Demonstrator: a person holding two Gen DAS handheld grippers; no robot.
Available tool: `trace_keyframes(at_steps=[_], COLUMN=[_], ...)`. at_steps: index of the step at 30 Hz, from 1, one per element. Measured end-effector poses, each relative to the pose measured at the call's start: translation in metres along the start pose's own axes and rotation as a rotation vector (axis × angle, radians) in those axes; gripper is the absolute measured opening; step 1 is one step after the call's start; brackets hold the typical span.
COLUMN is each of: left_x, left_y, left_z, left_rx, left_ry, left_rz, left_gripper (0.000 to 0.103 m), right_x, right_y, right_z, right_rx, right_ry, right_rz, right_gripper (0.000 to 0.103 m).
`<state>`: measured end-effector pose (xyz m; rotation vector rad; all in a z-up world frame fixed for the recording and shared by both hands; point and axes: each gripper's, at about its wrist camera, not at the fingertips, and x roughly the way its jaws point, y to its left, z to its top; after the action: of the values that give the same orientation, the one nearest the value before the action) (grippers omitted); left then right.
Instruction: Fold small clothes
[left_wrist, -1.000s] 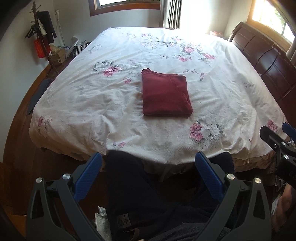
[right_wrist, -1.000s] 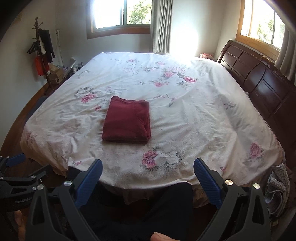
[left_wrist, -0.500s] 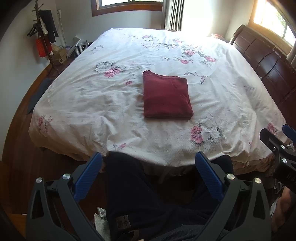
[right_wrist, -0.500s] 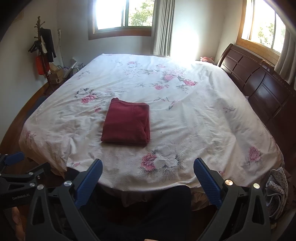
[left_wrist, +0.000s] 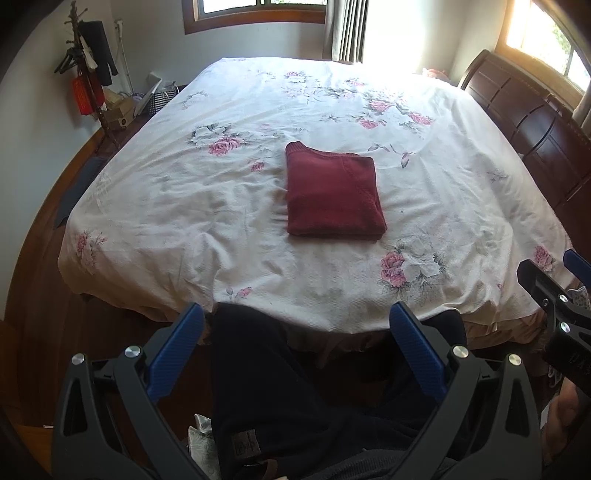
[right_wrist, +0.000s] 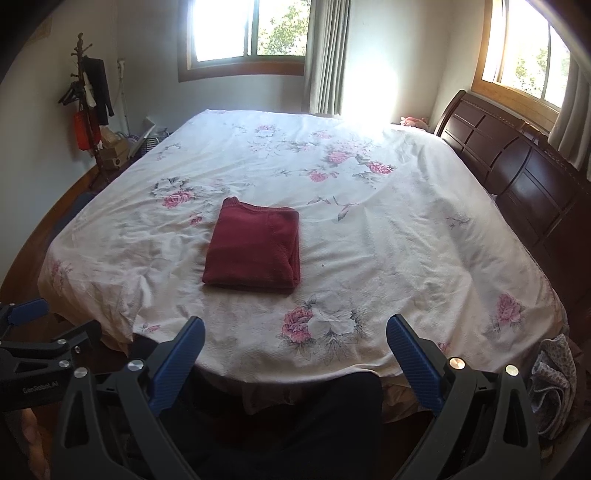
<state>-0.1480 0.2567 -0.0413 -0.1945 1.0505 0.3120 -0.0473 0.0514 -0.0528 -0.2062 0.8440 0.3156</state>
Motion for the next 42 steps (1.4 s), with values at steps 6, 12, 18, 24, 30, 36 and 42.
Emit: trace_keyframes(at_steps=[6, 12, 18, 24, 30, 36, 42], left_x=[-0.001, -0.005, -0.006, -0.007, -0.009, -0.011, -0.010], left_y=[0.000, -0.002, -0.004, -0.004, -0.004, -0.002, -0.001], left_z=[-0.001, -0.002, -0.002, -0.001, 0.000, 0.003, 0.003], left_rx=[-0.009, -0.008, -0.006, -0.009, -0.008, -0.010, -0.015], left_ry=[-0.005, -0.013, -0.017, -0.017, -0.023, -0.033, -0.033], left_rz=[0.004, 0.005, 0.010, 0.011, 0.013, 0.023, 0.023], left_gripper=[0.100, 0.100, 0.100, 0.100, 0.100, 0.100, 0.100], right_x=[0.000, 0.000, -0.001, -0.001, -0.001, -0.001, 0.000], right_y=[-0.002, -0.003, -0.002, -0.001, -0.001, 0.003, 0.003], right_z=[-0.001, 0.000, -0.001, -0.001, -0.002, 0.003, 0.004], right_rx=[0.001, 0.000, 0.002, 0.004, 0.002, 0.003, 0.001], right_ry=[-0.002, -0.003, -0.003, -0.004, -0.005, -0.009, -0.008], right_rz=[0.006, 0.009, 0.009, 0.011, 0.009, 0.012, 0.012], right_gripper=[0.099, 0.099, 0.099, 0.099, 0.099, 0.099, 0.099])
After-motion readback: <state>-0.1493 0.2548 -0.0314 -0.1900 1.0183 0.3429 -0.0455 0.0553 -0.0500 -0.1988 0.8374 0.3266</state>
